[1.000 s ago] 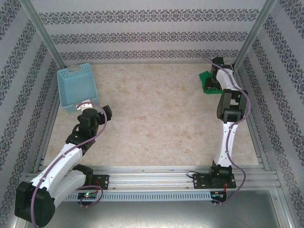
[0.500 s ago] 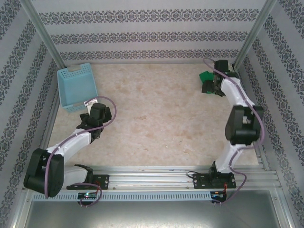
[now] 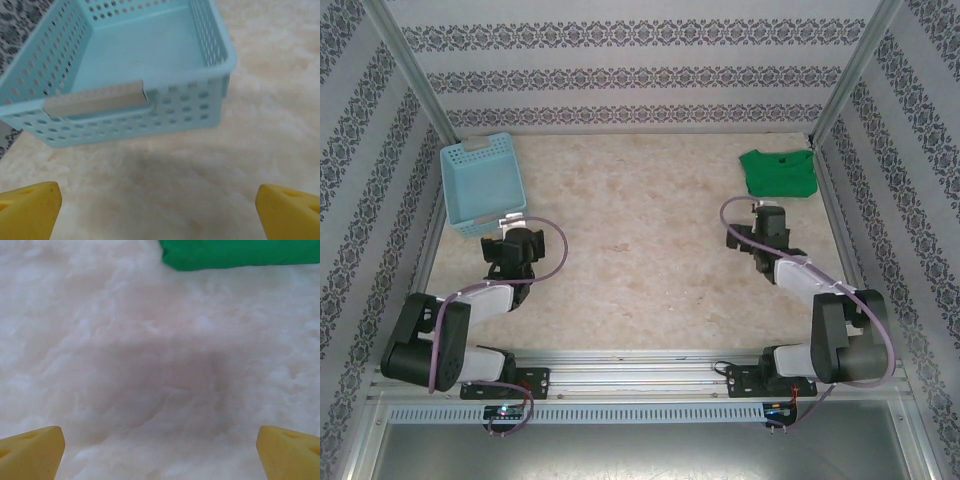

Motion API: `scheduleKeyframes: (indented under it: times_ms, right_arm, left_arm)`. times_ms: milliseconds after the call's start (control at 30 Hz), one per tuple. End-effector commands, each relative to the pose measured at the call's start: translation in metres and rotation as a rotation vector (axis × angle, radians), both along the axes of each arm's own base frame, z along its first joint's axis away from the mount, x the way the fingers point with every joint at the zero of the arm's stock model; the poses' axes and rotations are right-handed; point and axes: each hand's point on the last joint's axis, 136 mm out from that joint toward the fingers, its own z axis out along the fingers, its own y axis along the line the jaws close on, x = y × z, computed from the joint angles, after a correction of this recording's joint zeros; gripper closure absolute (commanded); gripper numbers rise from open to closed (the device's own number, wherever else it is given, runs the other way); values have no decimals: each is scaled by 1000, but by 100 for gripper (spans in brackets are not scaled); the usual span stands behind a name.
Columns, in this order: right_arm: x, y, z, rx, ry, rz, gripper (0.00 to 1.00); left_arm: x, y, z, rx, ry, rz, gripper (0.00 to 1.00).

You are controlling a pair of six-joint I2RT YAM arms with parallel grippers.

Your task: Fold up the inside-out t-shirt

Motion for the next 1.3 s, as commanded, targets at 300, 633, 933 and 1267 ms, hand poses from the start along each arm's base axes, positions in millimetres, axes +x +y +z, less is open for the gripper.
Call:
scheduleKeyframes:
  times_ms: [300, 633, 933, 1267]
  right_arm:
    - [34, 9, 40, -1, -402, 142, 2]
    - [38, 0, 29, -10, -389, 90, 2]
    - [39, 1, 30, -11, -390, 91, 2]
    - [38, 0, 29, -5, -389, 92, 2]
  left_arm:
    - [35, -26, 13, -84, -284, -279, 0]
    - [44, -10, 3, -110, -178, -170, 0]
    - [47, -10, 4, -104, -176, -171, 0]
    - [47, -10, 4, -105, -176, -173, 0]
